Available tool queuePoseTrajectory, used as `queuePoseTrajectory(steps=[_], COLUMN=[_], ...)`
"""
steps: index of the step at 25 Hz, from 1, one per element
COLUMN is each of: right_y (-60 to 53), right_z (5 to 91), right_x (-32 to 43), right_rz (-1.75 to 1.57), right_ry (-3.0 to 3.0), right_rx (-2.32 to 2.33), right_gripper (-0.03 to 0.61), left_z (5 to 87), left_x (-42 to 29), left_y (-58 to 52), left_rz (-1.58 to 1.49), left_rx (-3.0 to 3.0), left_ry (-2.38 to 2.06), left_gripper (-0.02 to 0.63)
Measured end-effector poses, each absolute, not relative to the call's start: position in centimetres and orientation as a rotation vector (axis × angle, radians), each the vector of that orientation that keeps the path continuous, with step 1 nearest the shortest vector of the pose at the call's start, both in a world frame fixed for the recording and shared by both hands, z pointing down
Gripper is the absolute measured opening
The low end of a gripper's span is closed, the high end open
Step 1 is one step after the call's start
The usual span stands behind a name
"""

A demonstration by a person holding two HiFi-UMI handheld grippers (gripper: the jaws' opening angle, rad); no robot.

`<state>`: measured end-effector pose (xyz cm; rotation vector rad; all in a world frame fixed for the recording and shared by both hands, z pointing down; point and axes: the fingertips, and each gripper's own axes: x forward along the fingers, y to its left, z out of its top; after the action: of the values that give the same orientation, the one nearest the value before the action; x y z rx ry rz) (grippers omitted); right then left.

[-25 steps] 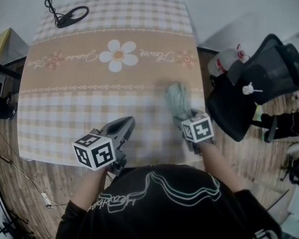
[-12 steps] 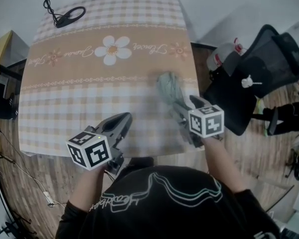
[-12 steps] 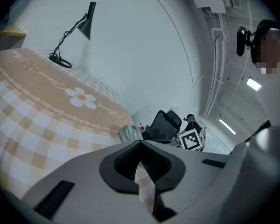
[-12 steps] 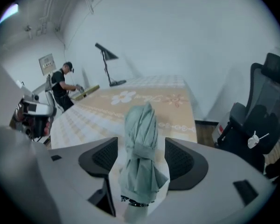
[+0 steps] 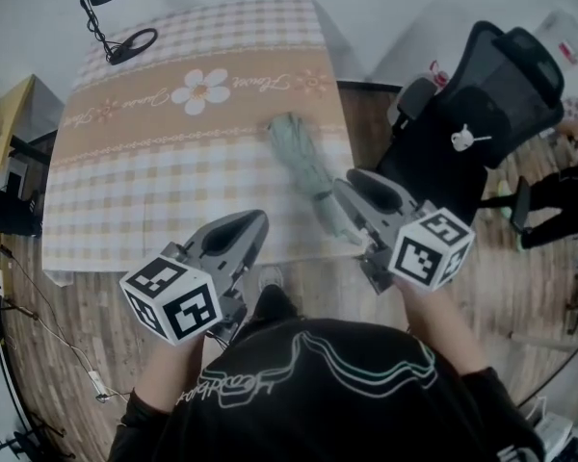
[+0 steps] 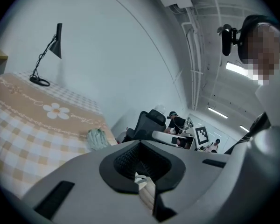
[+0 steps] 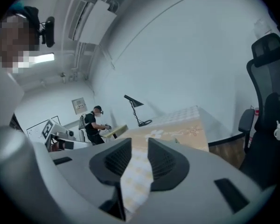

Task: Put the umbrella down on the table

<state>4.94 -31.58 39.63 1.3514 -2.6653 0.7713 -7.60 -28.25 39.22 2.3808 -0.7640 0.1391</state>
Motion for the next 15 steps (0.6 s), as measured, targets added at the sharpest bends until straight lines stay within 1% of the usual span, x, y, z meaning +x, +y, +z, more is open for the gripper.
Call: queuePoseTrajectory(steps=[1,2,4,7,15], right_y=[-30.3,-29.1,-26.7,-22.9,-16.0], right_z=[38.5,37.5,35.8,33.7,30.2], right_x=[5.1,5.3,5.3,4.9,6.1], right_rz=[0.738,0.701,0.651,0.679,0.636], right_ry=[-2.697,-2.723,-2.785,-2.909,-3.003], right_rx=[1.344,1.337,1.294,1.129,0.937], right_gripper=[0.076,0.055,0.038,0.021,0.017], left_z=[38.8,38.5,37.7,36.2,31.3], left_x=[-7.1,-6.7,-6.3,-5.4,-3.5], left_y=[-27.2,-26.2,-24.4,-21.6,-15.7], left_rz=[0.135,0.136,0.151,0.154,0.053], left_rx=[2.390,2.401,2.431,2.487,2.581], left_ry=[-0.768,-0.778,-0.811,-0.840,-0.857], left_gripper=[-0.003,-0.003,-0.003,-0.003,-0.003])
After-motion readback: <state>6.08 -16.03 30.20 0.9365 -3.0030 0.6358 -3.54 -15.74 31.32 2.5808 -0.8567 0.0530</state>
